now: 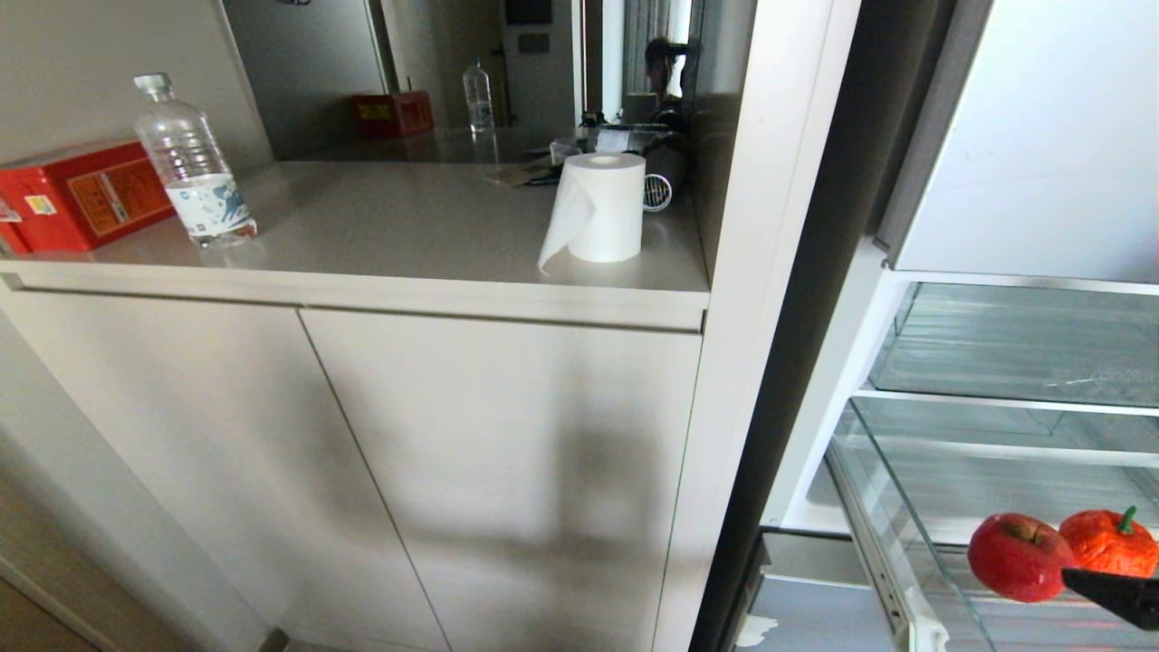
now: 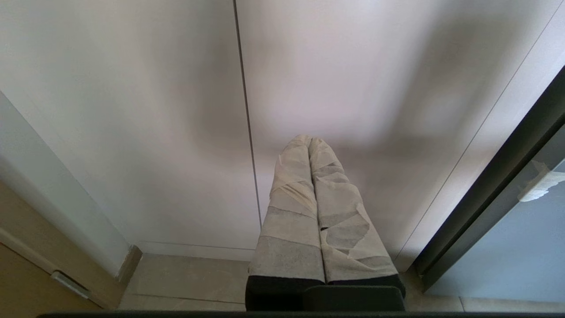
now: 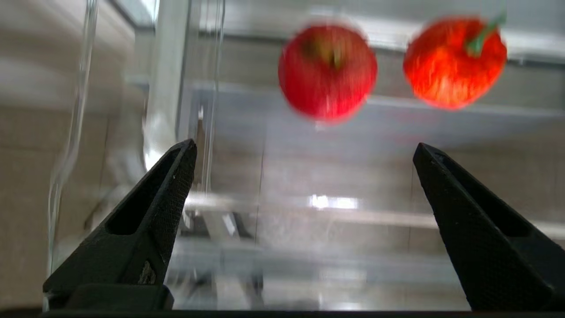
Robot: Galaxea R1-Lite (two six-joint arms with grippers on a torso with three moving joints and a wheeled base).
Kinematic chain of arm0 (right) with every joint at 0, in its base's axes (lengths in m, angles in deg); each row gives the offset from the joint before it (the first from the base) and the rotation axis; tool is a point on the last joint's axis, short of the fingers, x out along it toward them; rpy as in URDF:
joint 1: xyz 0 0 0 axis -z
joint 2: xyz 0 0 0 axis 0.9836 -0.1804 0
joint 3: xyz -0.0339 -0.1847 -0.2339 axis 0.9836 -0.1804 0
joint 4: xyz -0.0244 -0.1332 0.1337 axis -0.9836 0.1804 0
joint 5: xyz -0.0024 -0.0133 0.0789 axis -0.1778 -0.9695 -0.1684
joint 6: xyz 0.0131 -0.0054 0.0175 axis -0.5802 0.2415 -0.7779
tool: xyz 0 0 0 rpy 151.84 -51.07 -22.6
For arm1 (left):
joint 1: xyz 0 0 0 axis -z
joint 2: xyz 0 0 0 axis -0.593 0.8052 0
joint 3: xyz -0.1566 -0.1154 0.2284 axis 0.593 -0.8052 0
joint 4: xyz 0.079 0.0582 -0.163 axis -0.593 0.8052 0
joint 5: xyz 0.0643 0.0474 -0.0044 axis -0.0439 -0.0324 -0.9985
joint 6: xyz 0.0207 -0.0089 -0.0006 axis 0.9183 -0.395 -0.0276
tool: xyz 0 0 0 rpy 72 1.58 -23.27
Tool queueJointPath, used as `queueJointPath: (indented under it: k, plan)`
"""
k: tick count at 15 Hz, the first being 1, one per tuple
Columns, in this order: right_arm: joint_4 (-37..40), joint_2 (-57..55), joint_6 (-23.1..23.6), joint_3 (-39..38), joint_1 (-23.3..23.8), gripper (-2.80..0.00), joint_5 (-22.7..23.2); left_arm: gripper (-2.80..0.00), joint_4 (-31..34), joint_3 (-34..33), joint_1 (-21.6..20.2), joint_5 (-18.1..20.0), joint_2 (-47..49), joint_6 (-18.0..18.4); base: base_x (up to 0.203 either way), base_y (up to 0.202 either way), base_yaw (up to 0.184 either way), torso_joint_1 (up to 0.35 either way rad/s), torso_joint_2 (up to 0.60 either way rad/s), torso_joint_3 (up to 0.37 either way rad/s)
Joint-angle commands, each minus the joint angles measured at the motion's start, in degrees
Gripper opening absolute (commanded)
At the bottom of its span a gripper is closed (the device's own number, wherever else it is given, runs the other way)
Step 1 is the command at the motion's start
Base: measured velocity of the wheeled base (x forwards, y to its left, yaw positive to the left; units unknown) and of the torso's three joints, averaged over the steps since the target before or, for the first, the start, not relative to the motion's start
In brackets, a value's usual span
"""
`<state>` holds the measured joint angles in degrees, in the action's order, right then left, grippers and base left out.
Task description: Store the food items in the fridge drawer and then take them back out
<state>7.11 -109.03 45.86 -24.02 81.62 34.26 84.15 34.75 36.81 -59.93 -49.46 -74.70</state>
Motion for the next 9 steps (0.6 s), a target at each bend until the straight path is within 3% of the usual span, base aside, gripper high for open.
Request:
queueJointPath:
  k: [1, 6, 9]
  plan:
    - [-2.46, -6.29, -0.01, 0.33, 0.01, 0.0, -0.05, -2.8, 0.05, 0.01, 0.0, -0.03, -0.02, 0.0, 0.0, 0.0, 0.0, 0.0, 0.0, 0.0]
    - [-13.5, -20.39, -0.12, -0.42, 0.07, 0.0, -0.54, -2.8, 0.05, 0.01, 0.0, -0.03, -0.02, 0.0, 0.0, 0.0, 0.0, 0.0, 0.0, 0.0]
    - [-18.62, -24.62, -0.55, -0.42, 0.18, 0.0, -4.92, -2.8, 0.05, 0.01, 0.0, -0.03, -0.02, 0.0, 0.0, 0.0, 0.0, 0.0, 0.0, 0.0]
